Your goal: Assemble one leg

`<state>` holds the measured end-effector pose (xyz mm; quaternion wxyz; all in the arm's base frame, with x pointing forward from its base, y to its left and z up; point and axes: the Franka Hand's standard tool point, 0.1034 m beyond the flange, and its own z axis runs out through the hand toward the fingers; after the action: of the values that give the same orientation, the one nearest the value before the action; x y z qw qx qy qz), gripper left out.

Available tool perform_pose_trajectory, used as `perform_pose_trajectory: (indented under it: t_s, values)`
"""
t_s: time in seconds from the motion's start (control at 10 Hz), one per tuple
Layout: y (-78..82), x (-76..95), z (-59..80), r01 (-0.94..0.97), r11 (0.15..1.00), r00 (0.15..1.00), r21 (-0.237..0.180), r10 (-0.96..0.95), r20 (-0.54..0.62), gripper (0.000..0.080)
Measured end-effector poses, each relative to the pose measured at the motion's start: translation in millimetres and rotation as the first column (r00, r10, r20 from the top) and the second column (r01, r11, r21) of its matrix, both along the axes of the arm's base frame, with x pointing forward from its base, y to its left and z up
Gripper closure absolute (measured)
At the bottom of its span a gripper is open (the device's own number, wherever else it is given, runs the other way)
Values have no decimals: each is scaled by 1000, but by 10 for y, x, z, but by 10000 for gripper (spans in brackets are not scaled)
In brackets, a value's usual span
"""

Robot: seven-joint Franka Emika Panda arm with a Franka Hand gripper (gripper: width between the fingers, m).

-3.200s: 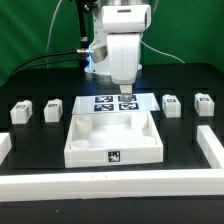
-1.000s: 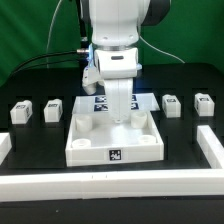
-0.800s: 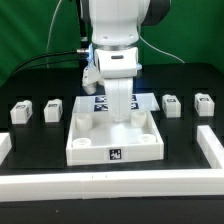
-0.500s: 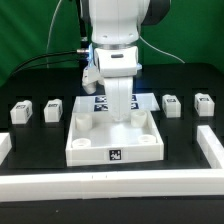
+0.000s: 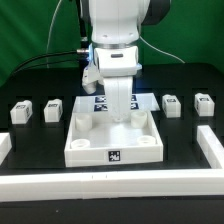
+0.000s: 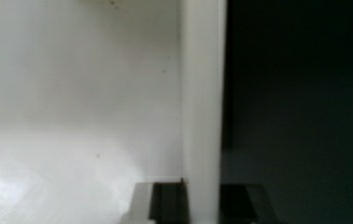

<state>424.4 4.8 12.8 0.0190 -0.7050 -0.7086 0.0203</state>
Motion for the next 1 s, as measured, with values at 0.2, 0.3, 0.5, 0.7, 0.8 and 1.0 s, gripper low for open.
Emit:
perform_pose_trajectory:
  t_s: [0.2,0.3,0.5,0.7,0.8,1.0]
  values:
    - [134,140,-23,-4,1000,1000,7,4,13,737]
    - [196,194,-21,-4,1000,1000,11,3,20,737]
    - [361,283,-23,-4,1000,1000,19,4,30,737]
    - [516,384,-20,16,1000,999,24,-17,34,737]
    - [610,450,-20,12,1000,999,27,-13,40,737]
    - [700,516,-19,11,999,999,34,-12,48,737]
